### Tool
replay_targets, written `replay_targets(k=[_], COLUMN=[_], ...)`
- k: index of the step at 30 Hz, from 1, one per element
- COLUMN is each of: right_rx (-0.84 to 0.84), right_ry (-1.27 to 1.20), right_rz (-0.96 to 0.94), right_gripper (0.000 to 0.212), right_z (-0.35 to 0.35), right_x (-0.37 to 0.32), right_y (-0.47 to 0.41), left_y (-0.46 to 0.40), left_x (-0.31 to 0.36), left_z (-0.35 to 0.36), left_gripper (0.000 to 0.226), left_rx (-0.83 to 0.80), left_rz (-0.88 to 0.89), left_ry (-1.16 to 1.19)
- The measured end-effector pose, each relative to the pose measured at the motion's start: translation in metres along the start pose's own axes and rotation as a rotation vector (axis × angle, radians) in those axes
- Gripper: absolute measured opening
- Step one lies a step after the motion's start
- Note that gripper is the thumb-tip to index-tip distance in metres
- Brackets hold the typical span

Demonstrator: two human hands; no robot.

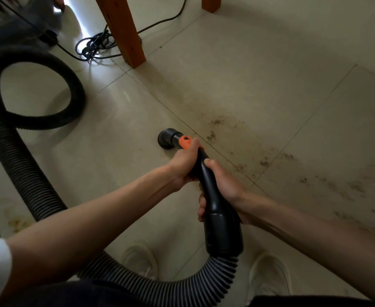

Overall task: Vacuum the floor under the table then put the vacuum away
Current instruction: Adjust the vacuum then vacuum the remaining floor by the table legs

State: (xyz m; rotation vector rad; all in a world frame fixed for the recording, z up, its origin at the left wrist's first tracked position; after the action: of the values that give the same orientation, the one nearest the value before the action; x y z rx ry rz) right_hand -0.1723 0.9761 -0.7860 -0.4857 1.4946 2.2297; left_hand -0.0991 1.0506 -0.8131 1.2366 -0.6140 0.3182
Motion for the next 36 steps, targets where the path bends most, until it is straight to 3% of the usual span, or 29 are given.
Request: replay_targets(k=[10,17,26,36], right_rx=[0.171,0.057,-0.029,-0.144], right_ry=[0.004,0.013,0.063,0.150], right_rz=[-0.069,-0.023,0.019,0.090], right_gripper=[0.066,0.053,0.058,0.055], right_z=[-0.021,-0.015,-0.005,0.020], right_x=[0.003,0.003,-0.004,-0.009], right_y=[0.008,0.007,-0.004,-0.026], left_y=[-0.006,-0.003,-0.001,0.005], left_x=[0.008,0.000,0.000,-0.007], left_z=[0.035,0.021,-0.001,-0.047], left_gripper=[0.034,0.027,0.024,0.026], left_rx=[-0.072,-0.019,0.049,0.239], left_rz=[-0.025,-0.007,-0.001,0.037], left_ry=[-0.095,-0.034,0.059,0.126])
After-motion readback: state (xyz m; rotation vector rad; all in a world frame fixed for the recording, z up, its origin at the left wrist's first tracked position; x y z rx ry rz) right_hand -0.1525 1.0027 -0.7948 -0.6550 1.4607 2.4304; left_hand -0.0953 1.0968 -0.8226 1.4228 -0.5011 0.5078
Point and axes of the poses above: each hand's wrist, its own y-axis away from the middle knuckle, its own z-axis out of the palm, x = y × z, the point moved 3 cm from there along -y, towards the middle knuckle, and after that the axes turned 7 degrees about -x, right-handed, at the moved point
